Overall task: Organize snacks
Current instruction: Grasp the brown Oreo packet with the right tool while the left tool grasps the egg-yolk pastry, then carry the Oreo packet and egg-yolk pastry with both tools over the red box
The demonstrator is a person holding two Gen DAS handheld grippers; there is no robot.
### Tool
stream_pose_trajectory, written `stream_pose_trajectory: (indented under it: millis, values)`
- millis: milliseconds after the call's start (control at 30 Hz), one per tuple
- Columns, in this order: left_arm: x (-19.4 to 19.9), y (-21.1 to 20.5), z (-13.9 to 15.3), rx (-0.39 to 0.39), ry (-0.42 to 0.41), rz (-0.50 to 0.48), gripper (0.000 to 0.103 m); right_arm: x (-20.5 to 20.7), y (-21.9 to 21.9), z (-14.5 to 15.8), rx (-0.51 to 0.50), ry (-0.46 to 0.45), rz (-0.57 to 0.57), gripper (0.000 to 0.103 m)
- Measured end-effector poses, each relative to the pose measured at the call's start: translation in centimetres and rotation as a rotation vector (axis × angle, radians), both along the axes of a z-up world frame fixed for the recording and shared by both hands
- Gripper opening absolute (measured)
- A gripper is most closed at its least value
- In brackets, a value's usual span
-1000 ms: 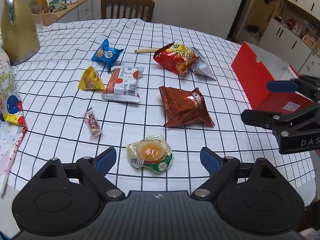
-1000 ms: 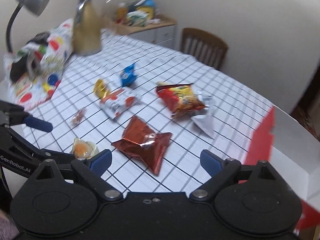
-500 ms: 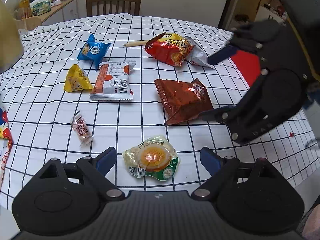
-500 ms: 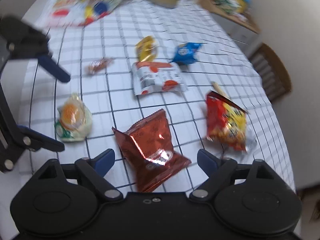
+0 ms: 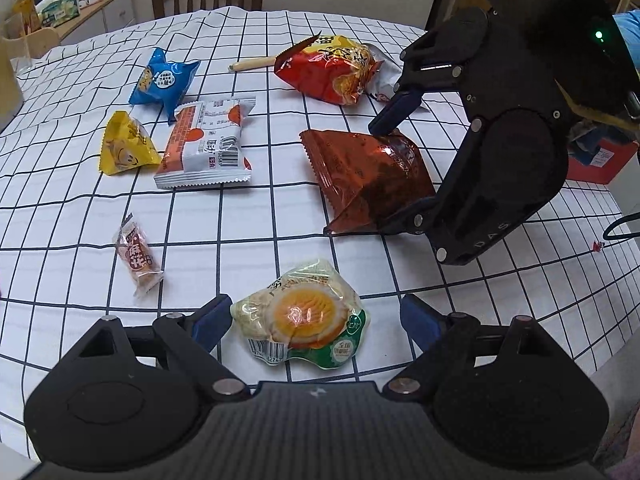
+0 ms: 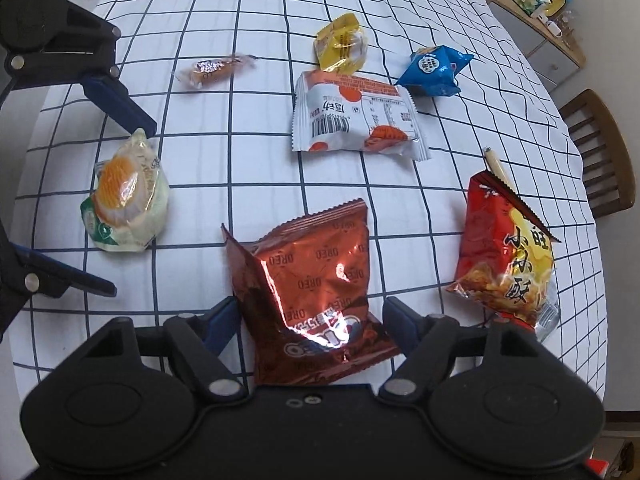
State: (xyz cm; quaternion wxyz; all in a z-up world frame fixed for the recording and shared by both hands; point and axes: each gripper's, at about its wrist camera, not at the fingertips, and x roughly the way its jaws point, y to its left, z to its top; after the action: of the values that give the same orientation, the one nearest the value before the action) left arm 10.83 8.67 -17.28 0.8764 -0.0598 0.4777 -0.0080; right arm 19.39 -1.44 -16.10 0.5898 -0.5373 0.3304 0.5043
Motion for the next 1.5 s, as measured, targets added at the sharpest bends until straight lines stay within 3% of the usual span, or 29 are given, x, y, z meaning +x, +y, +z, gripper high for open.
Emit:
stream_pose_trajectory:
  millis: [167,233,400,567,1067,1500]
  values:
    - [0.0,0.0,-0.1,-0.003,0.002,0.002,0.090,-0.1,0.2,0.2,0.013,0.003,-0.002,0.068]
    - [0.1,0.1,-0.1,0.001,0.007,0.008,0.081,-0.3,0.2,0.3,0.018,0.000,-0.002,0.065]
    - [0.1,0.3,-0.3,0.020,0.018,0.018,0.073,-0.5,0.1,0.6,0.028,-0.015,-0.021,0.060]
    - [0.2,0.4,-0.4,0.018,0.021,0.022,0.073,-0.8,-0.5,0.9,0.052,-0.027,-0.055,0.058]
    - [0.7,0.3,0.3,-0.019,0.023,0.004,0.073,-2.1,-3.6,4.3,0.141,-0.056,-0.299,0.052]
    - [0.9,-2.0,5.3,-0.042,-0.062,-0.077,0.073,-3.9,-8.3,9.2,0.242,-0.099,-0.541,0.052]
